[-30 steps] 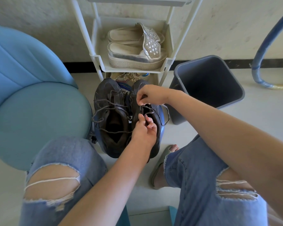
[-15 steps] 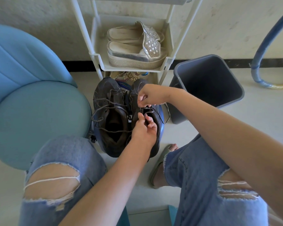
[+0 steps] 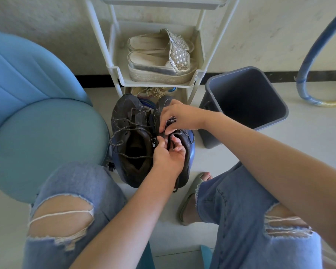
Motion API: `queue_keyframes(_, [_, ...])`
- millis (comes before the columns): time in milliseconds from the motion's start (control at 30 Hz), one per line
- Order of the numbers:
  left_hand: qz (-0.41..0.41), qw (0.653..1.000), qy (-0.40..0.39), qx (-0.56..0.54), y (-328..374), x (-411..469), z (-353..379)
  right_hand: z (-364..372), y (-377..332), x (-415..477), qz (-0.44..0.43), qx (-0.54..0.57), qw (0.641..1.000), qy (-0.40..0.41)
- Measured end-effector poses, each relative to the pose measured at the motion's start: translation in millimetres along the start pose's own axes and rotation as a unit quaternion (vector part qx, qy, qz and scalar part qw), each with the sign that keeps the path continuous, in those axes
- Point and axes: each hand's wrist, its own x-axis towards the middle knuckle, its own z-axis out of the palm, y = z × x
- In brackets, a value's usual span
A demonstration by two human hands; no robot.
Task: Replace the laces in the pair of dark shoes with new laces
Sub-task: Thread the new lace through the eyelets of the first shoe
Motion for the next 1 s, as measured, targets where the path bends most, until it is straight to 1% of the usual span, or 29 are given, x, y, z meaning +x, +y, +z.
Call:
queue_keyframes(133, [-0.006, 1.0, 0.005, 0.003, 2, 0, -1, 3, -1, 6, 0.002, 0.031, 1.0, 0.003])
queue_keyframes(400, [-0.012, 1.0, 0.002, 0.019, 2, -4, 1, 12, -3, 3, 0.011, 0.099, 0.994, 0.039])
queue_keyframes(467, [-0.013, 0.999, 0.0, 0.029, 1, -4, 1, 14, -16, 3, 0.013, 0.122, 0.992, 0.023])
queue_keyframes(500, [-0.01, 0.999, 0.001, 0.035, 1, -4, 0, 15, -26, 2, 0.006, 0.151, 0.988, 0.01])
queue_keyframes(633, [-0.014, 0.998, 0.005, 0.06, 4, -2, 0, 7, -69, -3, -0.071, 0.298, 0.952, -0.023])
queue_keyframes(700, [-0.026, 0.995, 0.021, 0.095, 7, -7, 1, -5, -74, -8, -0.072, 0.391, 0.917, -0.023])
queue_keyframes(733, [-0.026, 0.99, 0.027, 0.133, 11, -10, 2, -11, -70, -9, -0.059, 0.439, 0.896, -0.008])
queue_keyframes(767, [-0.017, 0.979, 0.027, 0.199, 17, -14, 4, -16, -63, -10, -0.039, 0.468, 0.883, 0.017])
queue_keyframes(800, [-0.004, 0.954, 0.016, 0.3, 24, -19, 7, -21, -54, -11, -0.014, 0.473, 0.88, 0.048])
queue_keyframes(833, [0.014, 0.903, 0.006, 0.429, 34, -26, 11, -23, -45, -12, 0.01, 0.47, 0.879, 0.076])
queue_keyframes(867, [0.047, 0.82, 0.009, 0.571, 44, -33, 15, -23, -36, -13, 0.029, 0.472, 0.876, 0.093])
queue_keyframes(900, [0.108, 0.711, 0.03, 0.694, 55, -38, 17, -23, -30, -13, 0.043, 0.486, 0.867, 0.099])
queue_keyframes(933, [0.183, 0.601, 0.061, 0.776, 65, -41, 18, -21, -25, -14, 0.05, 0.503, 0.858, 0.096])
queue_keyframes(967, [0.255, 0.517, 0.09, 0.812, 73, -44, 19, -19, -23, -14, 0.051, 0.514, 0.851, 0.089])
queue_keyframes(1000, [0.307, 0.466, 0.105, 0.823, 77, -47, 20, -16, -23, -13, 0.05, 0.519, 0.849, 0.081])
